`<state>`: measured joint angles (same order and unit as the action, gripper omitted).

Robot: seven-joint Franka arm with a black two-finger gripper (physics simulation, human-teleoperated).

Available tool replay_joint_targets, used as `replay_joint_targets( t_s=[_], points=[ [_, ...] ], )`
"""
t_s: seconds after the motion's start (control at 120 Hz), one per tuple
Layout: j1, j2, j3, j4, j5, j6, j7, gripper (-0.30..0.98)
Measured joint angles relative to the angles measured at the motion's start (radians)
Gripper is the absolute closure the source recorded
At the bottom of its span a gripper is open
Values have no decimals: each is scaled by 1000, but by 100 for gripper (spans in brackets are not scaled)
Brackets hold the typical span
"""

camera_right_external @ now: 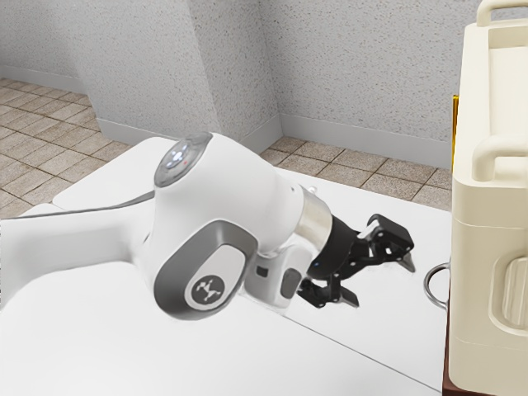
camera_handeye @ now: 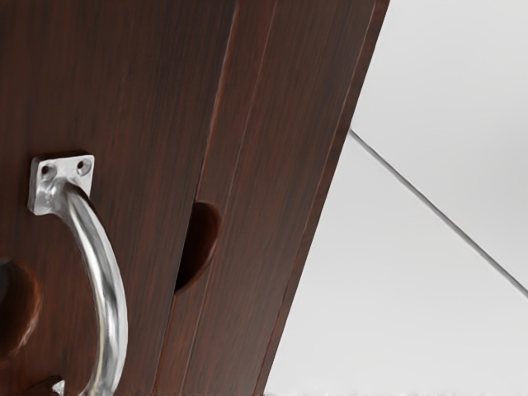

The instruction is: Pull the drawer handle with one arm to open the drawer

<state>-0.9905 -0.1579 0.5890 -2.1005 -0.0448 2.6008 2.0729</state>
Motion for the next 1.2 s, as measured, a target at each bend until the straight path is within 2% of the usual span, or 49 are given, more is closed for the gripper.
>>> replay_joint_targets(
  t_s=[0.325,0.508,0.967,1.2],
  points=[
    [-3,90,-2,37,-49,0,6,-3],
    [-3,109,-4,39,-92,2,10,0],
    [3,23,6,-30,-96,-2,27,5],
    [4,-24,28,-65,-90,-3,36,3]
  ],
)
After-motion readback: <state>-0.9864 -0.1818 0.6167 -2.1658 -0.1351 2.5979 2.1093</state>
